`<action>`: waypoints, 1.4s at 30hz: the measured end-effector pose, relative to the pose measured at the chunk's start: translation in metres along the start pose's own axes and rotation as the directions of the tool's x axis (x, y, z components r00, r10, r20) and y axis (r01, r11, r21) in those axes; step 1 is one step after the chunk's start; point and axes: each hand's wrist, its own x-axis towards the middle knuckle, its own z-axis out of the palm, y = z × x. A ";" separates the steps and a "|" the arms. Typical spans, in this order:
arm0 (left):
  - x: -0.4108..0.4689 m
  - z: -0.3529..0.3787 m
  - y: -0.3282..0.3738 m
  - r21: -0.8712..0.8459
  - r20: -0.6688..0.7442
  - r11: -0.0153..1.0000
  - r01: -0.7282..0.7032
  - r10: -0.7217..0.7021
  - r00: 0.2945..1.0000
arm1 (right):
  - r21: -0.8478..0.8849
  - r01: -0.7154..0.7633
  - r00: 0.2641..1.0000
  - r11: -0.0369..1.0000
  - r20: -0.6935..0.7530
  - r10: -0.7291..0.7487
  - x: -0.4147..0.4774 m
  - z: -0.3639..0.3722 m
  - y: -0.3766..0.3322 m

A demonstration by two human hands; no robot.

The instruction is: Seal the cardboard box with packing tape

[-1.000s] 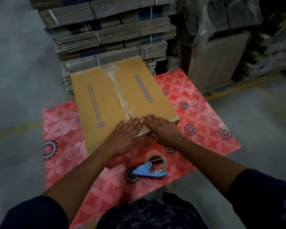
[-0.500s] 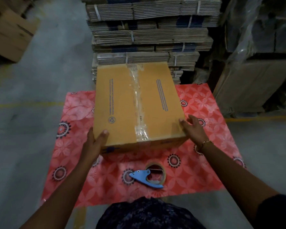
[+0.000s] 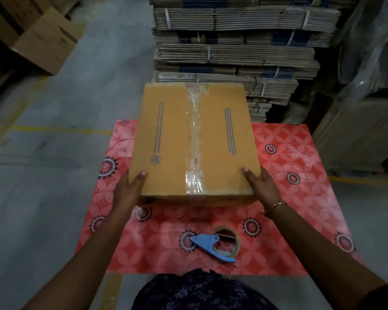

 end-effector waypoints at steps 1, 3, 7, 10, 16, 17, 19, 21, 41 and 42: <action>0.003 -0.008 0.003 -0.012 -0.004 1.000 -0.016 0.016 1.000 | 0.007 0.001 1.000 1.000 0.011 -0.001 -0.001 0.009 -0.005; 0.009 -0.023 0.011 -0.006 -0.021 0.999 -0.034 0.034 0.999 | 0.010 0.002 1.000 1.000 0.028 -0.002 -0.005 0.027 -0.016; 0.021 -0.044 0.006 0.022 -0.031 0.999 -0.024 0.025 0.999 | -0.003 -0.025 0.999 1.000 0.039 0.025 -0.012 0.053 -0.019; 0.020 -0.046 -0.005 0.090 -0.010 0.996 -0.011 0.012 1.000 | -0.028 -0.029 0.998 0.999 0.052 0.030 -0.019 0.060 -0.016; 0.020 -0.047 -0.009 0.417 -0.053 0.899 -0.130 0.167 0.984 | -0.021 -0.127 0.989 0.992 0.076 0.128 -0.022 0.050 -0.007; 0.018 -0.042 -0.010 0.536 -0.060 0.818 -0.207 0.282 0.958 | 0.014 -0.163 0.985 0.987 0.058 0.162 -0.027 0.047 -0.003; -0.002 -0.023 -0.006 0.637 0.021 0.650 -0.414 0.523 0.852 | 0.107 -0.214 0.977 0.971 0.023 0.213 -0.044 0.040 0.005; -0.029 0.004 -0.001 0.546 0.211 0.524 -0.653 0.669 0.713 | 0.158 -0.225 0.970 0.961 -0.056 0.236 -0.062 0.031 0.020; -0.073 0.064 -0.040 0.287 0.803 0.791 -0.540 0.108 0.586 | 0.305 -0.669 0.708 0.678 -0.018 0.706 -0.157 0.073 0.114; -0.073 0.063 -0.038 0.282 0.798 0.810 -0.514 0.100 0.595 | 0.331 -0.655 0.714 0.679 -0.024 0.700 -0.158 0.072 0.112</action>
